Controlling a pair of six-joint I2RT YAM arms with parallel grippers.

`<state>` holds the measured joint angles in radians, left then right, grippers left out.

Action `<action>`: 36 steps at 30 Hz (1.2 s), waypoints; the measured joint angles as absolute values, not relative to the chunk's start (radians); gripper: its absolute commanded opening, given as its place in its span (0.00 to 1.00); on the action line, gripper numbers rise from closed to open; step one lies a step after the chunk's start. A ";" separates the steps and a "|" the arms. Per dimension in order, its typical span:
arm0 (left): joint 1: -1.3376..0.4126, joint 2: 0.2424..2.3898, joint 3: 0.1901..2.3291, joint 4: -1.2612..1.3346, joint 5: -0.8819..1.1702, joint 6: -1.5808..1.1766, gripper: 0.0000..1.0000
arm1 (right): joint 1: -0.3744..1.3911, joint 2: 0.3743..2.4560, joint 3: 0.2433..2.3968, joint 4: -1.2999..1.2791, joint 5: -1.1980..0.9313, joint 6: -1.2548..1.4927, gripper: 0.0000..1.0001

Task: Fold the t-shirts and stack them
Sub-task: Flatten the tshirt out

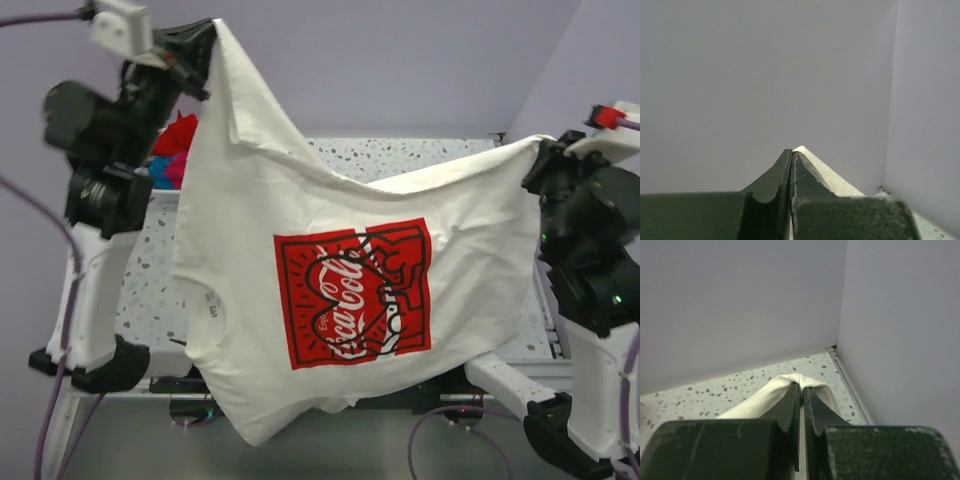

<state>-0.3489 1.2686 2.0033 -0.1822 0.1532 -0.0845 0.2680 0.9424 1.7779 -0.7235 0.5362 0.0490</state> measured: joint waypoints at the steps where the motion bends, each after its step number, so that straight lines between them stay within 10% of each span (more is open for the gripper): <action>1: -0.349 1.341 2.007 -0.176 0.148 -0.081 0.00 | 0.268 0.971 1.736 -0.691 0.559 0.034 0.00; 5: -0.349 1.745 2.210 -0.197 0.116 -0.056 0.00 | 0.220 1.158 1.648 -0.548 0.590 0.000 0.00; 8: -0.349 2.113 2.481 -0.216 0.052 -0.050 0.95 | 0.138 1.353 1.677 -0.483 0.552 0.025 0.36; 9: -0.348 2.183 2.513 -0.205 0.031 -0.053 1.00 | 0.106 1.435 1.713 -0.479 0.535 0.040 0.56; 10: -0.348 2.240 2.512 -0.201 0.006 -0.062 1.00 | 0.076 1.514 1.751 -0.474 0.515 0.052 0.91; 11: -0.347 2.274 2.477 -0.195 -0.017 -0.067 1.00 | 0.054 1.587 1.787 -0.477 0.495 0.061 0.99; 36: -0.491 1.590 1.442 -0.137 -0.135 -0.146 1.00 | 0.025 1.288 1.157 -0.476 0.085 0.211 0.99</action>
